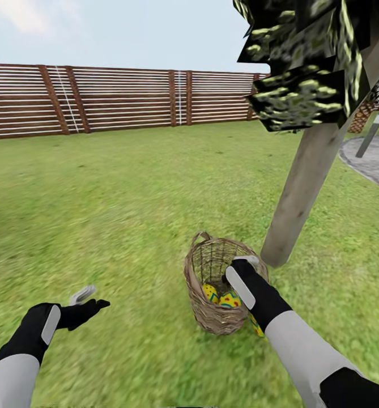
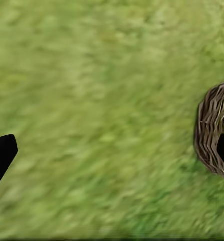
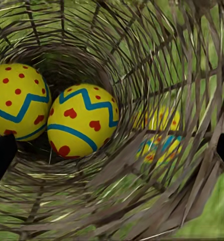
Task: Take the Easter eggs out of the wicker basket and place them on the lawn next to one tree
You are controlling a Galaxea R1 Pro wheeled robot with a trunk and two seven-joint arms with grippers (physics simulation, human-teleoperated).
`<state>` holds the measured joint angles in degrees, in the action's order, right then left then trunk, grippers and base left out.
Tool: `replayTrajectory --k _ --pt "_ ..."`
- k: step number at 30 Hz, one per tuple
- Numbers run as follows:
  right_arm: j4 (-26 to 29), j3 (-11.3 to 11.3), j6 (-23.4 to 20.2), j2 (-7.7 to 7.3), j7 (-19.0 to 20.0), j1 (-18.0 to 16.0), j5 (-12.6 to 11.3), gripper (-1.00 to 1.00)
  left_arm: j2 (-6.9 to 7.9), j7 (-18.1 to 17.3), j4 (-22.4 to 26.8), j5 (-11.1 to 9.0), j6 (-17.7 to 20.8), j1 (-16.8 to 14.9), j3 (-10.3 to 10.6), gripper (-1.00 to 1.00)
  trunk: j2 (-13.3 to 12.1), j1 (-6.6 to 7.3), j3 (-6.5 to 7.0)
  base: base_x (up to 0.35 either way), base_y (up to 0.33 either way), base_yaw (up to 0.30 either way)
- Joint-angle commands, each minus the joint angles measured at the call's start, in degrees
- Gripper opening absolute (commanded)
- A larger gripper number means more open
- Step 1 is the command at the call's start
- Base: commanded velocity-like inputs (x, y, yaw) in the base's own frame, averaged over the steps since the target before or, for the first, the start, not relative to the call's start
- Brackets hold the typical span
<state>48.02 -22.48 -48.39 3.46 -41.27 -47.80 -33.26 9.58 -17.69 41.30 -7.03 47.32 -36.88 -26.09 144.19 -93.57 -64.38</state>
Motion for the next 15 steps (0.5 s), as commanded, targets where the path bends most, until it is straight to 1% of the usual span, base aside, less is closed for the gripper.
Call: replayTrajectory --k 1,3,8,10,15 --pt "-0.22 -0.17 -0.09 -0.01 -0.59 -0.52 -0.62 1.00 -0.01 0.09 0.07 -0.44 0.47 -0.04 -0.16 1.00 0.04 -0.01 -0.28 0.000 0.000 0.000" --pt "-0.68 -0.18 -0.11 0.05 -0.58 -1.66 -0.63 1.00 0.03 0.10 0.11 -0.44 0.60 -0.04 -0.17 1.00 0.07 -0.06 -0.73 0.000 0.000 0.000" --pt "-1.09 -0.19 -0.12 0.63 -0.57 -4.44 -0.63 1.00 0.14 0.11 0.11 -0.44 0.81 -0.04 -0.19 1.00 0.07 -0.06 -0.73 0.000 0.000 0.000" --pt "-1.13 -0.19 -0.11 0.95 -0.56 -4.89 -0.61 1.00 0.17 0.11 0.11 -0.44 0.81 -0.04 -0.19 1.00 0.07 -0.06 -0.73 0.000 0.000 0.000" --pt "-1.18 -0.26 0.07 1.21 -0.56 -5.27 -0.58 1.00 0.25 0.05 0.10 -0.50 0.57 -0.04 -0.19 1.00 0.07 -0.06 -0.73 0.007 0.000 0.000"
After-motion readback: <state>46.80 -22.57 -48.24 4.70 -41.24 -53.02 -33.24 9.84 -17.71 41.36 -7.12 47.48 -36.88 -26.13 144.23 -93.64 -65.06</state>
